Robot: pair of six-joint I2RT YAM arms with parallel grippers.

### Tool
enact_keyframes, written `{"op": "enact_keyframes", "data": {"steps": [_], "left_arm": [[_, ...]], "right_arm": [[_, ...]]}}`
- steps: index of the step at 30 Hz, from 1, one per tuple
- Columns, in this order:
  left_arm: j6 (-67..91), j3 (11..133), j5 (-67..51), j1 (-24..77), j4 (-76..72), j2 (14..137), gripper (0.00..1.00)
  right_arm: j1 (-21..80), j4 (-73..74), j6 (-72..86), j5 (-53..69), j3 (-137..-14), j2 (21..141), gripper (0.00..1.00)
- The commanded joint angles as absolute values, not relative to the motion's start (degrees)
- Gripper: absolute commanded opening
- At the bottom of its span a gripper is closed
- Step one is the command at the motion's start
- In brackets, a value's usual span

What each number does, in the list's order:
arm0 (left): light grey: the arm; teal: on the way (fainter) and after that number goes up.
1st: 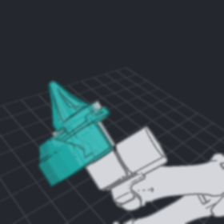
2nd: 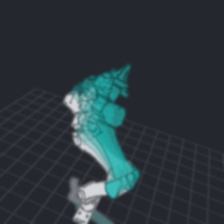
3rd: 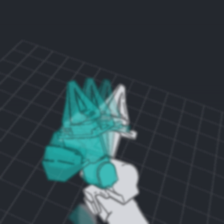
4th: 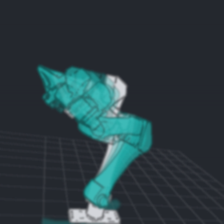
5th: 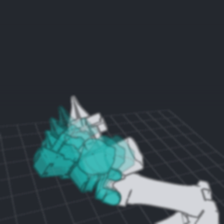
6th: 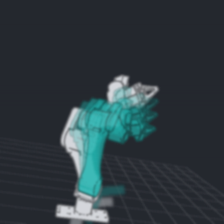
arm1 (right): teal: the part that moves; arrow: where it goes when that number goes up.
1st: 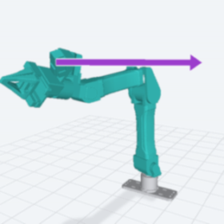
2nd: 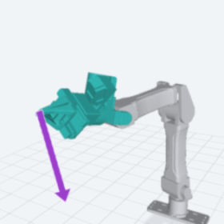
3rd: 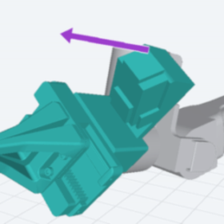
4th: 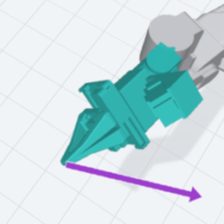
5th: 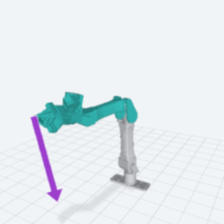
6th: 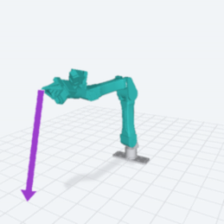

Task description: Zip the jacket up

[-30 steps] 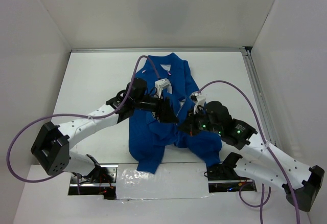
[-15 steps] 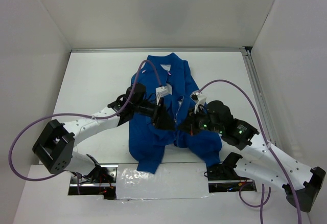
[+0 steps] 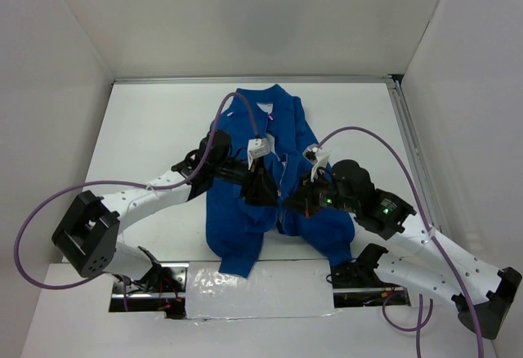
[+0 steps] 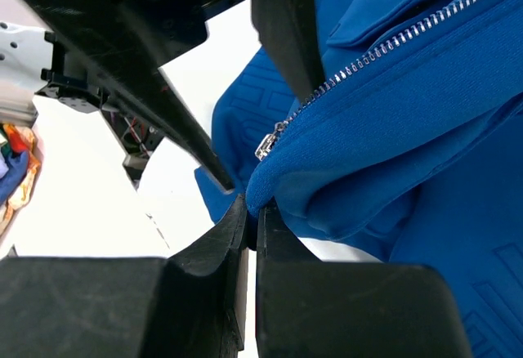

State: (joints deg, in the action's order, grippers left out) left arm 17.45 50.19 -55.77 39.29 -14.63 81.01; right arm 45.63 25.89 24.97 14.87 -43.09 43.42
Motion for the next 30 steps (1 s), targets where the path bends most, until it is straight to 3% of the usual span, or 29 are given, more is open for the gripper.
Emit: {"op": "enact_keyframes", "data": {"steps": [1, 13, 16, 21, 22, 28, 30], "left_arm": [[12.5, 52.8, -57.2, 39.1, -18.0, 82.6, 0.68], [11.4, 53.9, -53.1, 39.7, -18.5, 83.8, 0.57], [10.8, 52.7, -55.3, 40.0, -20.7, 82.9, 0.46], [9.9, 52.0, -55.8, 40.4, -21.4, 81.7, 0.11], [10.1, 51.6, -55.1, 40.5, -21.4, 81.3, 0.00], [11.3, 51.7, -46.8, 40.4, -18.1, 80.4, 0.00], [12.4, 53.1, -37.7, 40.3, -14.7, 81.1, 0.00]], "right_arm": [[46.0, 24.0, 23.6, 17.0, -46.5, 42.4, 0.00], [46.0, 23.2, 23.1, 18.3, -46.2, 42.5, 0.00], [46.1, 23.1, 23.2, 18.1, -46.2, 42.7, 0.00], [46.0, 23.2, 23.4, 17.1, -46.3, 42.8, 0.00], [46.0, 23.4, 23.6, 16.9, -46.3, 42.7, 0.00], [46.0, 25.4, 24.5, 13.8, -46.7, 41.9, 0.00], [46.0, 25.9, 24.9, 12.9, -46.6, 41.0, 0.00]]}}
